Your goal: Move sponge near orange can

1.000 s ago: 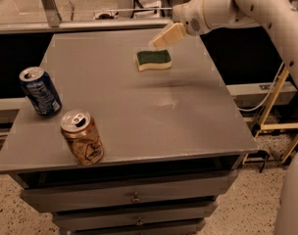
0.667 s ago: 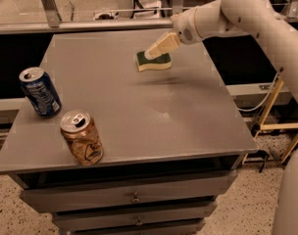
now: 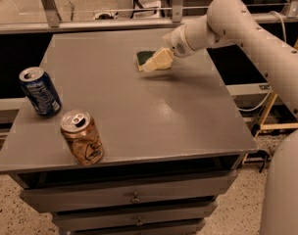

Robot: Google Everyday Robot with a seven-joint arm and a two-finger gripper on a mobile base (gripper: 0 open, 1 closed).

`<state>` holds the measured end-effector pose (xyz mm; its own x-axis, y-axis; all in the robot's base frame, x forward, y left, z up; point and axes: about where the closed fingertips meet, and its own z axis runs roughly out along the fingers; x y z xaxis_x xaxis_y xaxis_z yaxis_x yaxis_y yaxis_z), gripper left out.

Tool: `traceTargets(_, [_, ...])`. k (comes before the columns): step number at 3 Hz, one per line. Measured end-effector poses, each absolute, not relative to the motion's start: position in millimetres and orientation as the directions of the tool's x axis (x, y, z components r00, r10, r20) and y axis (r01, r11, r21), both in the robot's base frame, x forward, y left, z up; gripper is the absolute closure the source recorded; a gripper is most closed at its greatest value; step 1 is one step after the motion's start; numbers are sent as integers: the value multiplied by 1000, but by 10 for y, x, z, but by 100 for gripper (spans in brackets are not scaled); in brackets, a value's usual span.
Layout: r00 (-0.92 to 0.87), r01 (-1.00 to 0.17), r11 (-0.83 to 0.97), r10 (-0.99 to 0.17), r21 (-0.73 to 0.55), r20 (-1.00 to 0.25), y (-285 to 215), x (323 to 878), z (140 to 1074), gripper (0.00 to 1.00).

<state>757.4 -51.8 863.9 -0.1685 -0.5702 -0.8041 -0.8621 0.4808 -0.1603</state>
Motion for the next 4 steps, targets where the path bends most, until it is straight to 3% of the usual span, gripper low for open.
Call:
traceTargets(3, [-205, -868, 487, -537, -102, -818, -634, 7529, 8462, 87])
traceTargets(4, [-141, -887, 440, -549, -142, -824, -640, 7444, 8857, 100])
